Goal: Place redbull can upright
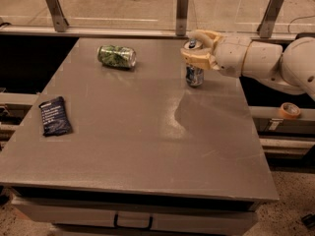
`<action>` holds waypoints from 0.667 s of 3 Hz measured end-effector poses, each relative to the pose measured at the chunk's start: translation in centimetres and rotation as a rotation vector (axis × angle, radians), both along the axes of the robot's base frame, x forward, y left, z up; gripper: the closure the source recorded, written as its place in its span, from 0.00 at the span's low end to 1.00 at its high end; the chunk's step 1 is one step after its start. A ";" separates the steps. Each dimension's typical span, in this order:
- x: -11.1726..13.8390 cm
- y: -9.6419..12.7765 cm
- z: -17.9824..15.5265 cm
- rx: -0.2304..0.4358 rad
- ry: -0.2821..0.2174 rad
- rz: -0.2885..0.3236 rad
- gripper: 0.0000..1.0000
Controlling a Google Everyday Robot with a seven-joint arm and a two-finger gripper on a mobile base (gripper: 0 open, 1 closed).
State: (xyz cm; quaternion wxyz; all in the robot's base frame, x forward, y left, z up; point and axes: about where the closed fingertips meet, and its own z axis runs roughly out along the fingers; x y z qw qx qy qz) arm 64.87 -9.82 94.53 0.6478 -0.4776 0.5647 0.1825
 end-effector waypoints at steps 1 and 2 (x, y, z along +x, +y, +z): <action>0.1 -0.4 -0.7 0.010 0.010 0.000 0.36; 0.2 -0.7 -1.1 0.014 0.013 -0.005 0.14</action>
Offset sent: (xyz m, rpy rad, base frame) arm 0.0030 -0.0172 -0.0148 0.0206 0.0169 -0.0213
